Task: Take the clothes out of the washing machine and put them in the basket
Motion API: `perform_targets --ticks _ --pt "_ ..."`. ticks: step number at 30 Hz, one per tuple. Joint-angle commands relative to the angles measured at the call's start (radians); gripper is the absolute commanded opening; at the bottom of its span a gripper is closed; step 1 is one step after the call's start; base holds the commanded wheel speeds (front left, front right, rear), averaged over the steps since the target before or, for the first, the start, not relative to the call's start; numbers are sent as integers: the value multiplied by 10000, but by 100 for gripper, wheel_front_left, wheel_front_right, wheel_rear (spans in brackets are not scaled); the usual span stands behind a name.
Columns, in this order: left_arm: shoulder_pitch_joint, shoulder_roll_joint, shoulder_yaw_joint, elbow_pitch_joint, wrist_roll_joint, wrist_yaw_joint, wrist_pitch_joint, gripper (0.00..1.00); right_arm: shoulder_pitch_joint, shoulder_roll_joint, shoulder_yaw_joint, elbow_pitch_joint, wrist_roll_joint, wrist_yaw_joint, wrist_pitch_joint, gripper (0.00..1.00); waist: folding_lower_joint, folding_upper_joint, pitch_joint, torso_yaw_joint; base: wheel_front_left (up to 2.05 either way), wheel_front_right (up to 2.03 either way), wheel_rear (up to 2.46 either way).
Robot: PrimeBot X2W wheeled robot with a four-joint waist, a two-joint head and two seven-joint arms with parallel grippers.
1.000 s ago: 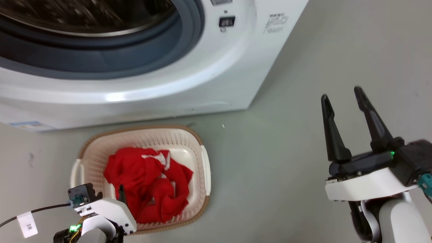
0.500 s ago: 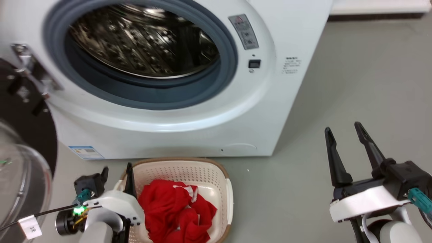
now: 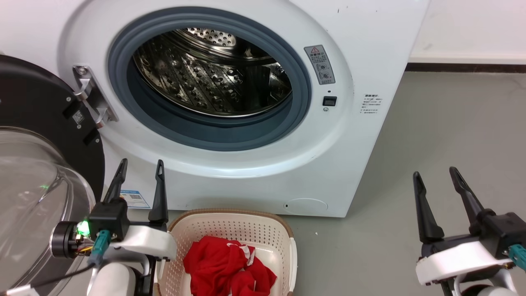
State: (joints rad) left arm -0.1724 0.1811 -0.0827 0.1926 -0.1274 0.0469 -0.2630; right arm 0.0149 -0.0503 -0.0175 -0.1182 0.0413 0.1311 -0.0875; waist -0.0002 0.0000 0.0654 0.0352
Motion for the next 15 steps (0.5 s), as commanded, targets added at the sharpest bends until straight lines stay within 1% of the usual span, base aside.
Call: perform_targets --ticks 1,8,15 --pt "140 25 -36 -130 35 62 -10 100 171 0 -52 -23 -17 -7 -34 100 2 0 -62 26 0 0 0" --pt "1017 100 -279 -1463 170 215 728 100 535 2 -349 -95 -132 -7 5 100 2 0 -536 -14 0 0 0" --pt "1646 125 -358 -1897 -2 249 1274 100 822 3 -605 -185 -34 -7 104 100 2 0 -775 -188 0 0 0"
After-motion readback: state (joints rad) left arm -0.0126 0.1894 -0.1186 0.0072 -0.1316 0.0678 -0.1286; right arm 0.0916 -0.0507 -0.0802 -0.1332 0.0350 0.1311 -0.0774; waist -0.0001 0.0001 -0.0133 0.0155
